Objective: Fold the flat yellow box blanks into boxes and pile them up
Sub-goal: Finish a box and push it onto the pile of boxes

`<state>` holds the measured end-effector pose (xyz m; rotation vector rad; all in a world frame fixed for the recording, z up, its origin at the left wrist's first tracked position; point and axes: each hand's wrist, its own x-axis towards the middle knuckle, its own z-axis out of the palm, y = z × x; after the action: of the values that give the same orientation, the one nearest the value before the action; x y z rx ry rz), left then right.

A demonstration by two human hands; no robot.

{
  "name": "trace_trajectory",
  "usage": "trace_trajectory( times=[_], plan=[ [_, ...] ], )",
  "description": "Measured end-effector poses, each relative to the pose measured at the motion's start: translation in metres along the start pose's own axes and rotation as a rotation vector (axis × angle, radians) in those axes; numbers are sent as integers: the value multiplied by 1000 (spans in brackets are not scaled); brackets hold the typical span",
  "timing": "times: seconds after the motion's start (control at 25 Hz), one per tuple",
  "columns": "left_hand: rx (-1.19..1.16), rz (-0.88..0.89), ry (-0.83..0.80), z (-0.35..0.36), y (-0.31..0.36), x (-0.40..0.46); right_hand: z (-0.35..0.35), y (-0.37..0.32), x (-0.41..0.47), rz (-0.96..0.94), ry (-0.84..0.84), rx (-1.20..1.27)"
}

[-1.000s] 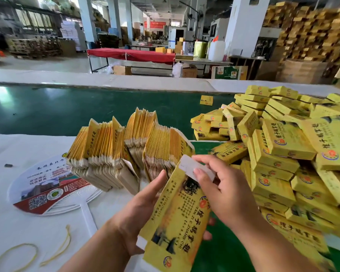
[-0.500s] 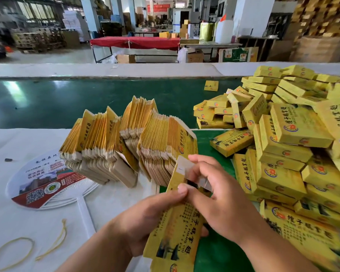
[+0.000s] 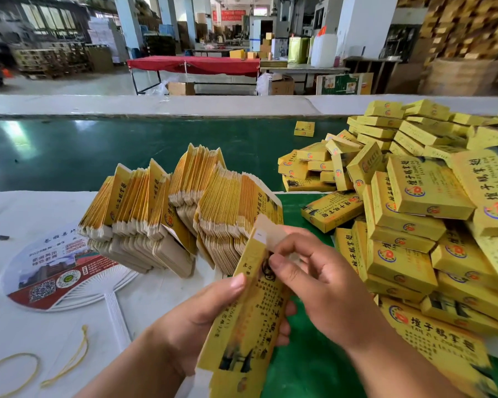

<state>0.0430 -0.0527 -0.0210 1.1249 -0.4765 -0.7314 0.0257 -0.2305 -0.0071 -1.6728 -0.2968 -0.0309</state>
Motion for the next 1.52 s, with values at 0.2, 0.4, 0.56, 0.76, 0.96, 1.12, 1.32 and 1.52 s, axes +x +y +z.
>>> trace_trajectory(
  times=[0.2,0.4,0.56,0.76,0.96,1.12,1.32,1.52],
  plan=[
    [-205,160,75,-8,-11,-6,8,1,-3,-14,151,-138],
    [83,217,308,-6,-10,0,15,-6,-6,-62,-60,-184],
    [314,313,383,1,-12,1,13,-12,-10,16,-110,-132],
    [692,383,613,6,-16,-3,16,-18,-16,39,-93,-241],
    [600,398,670,6,-18,1,9,-20,-12,34,0,-335],
    [508,405,767,10,-13,2,13,-13,-8,-9,88,-285],
    [256,417,733,14,-7,0,22,-12,-8,-48,115,-204],
    [574,330,813,11,-15,4,15,-3,-7,-143,253,-371]
  ],
)
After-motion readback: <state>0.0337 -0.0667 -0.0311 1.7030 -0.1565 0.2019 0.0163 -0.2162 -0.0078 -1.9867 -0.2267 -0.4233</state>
